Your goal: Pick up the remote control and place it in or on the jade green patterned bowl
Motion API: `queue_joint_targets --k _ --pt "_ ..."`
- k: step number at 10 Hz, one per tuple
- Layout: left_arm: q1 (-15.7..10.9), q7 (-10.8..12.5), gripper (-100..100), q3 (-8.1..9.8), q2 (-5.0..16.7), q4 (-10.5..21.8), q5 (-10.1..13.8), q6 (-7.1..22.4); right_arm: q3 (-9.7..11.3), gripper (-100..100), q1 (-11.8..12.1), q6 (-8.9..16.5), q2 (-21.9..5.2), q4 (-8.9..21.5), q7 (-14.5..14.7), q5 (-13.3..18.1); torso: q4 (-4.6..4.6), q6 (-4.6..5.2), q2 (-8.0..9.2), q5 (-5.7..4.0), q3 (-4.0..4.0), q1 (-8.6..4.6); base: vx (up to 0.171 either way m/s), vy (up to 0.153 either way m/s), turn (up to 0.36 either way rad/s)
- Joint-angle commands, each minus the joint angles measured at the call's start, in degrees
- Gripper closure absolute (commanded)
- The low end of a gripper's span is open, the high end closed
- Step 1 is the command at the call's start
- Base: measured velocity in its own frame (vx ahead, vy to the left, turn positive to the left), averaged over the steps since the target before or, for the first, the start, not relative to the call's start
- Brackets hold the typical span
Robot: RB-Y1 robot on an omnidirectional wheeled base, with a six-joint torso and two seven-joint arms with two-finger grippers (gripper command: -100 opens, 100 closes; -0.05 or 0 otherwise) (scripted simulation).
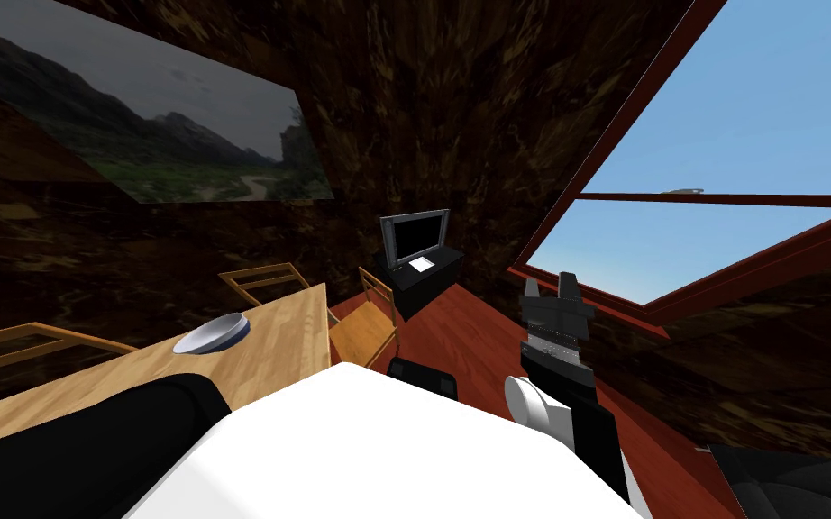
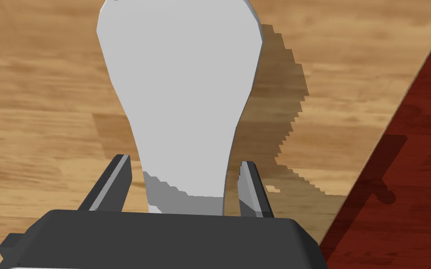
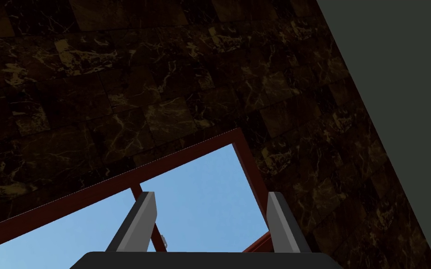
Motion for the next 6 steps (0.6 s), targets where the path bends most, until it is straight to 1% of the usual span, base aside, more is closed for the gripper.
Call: queue_joint_targets --k 1,2,3,6 --pt "0.00 0.00 100 0.00 0.00 0.00 0.00 0.00 0.00 0 0.00 0.00 0.00 0.00 0.00 0.00 0.00 0.00 0.00 0.00 0.00 0.00 -0.006 -0.019 0.002" --pt "0.09 0.08 0 0.03 0.12 -0.10 0.07 0.00 0.00 0 0.00 0.00 0.00 0.00 0.00 0.00 0.01 0.00 -0.01 0.03 0.00 0.08 0.000 0.000 0.000" --pt "1.17 -0.26 100 1.69 2.49 0.67 0.29 0.92 0.00 0 0.00 0.00 0.00 0.00 0.00 0.00 0.01 0.00 -0.02 0.04 0.00 0.14 -0.015 -0.044 0.078" --pt "1.83 -1.89 100 4.75 6.50 2.46 1.52 4.03 0.00 0 0.00 0.00 0.00 0.00 0.00 0.00 -0.04 -0.02 0.15 -0.10 0.05 -0.19 -0.036 -0.095 0.092"
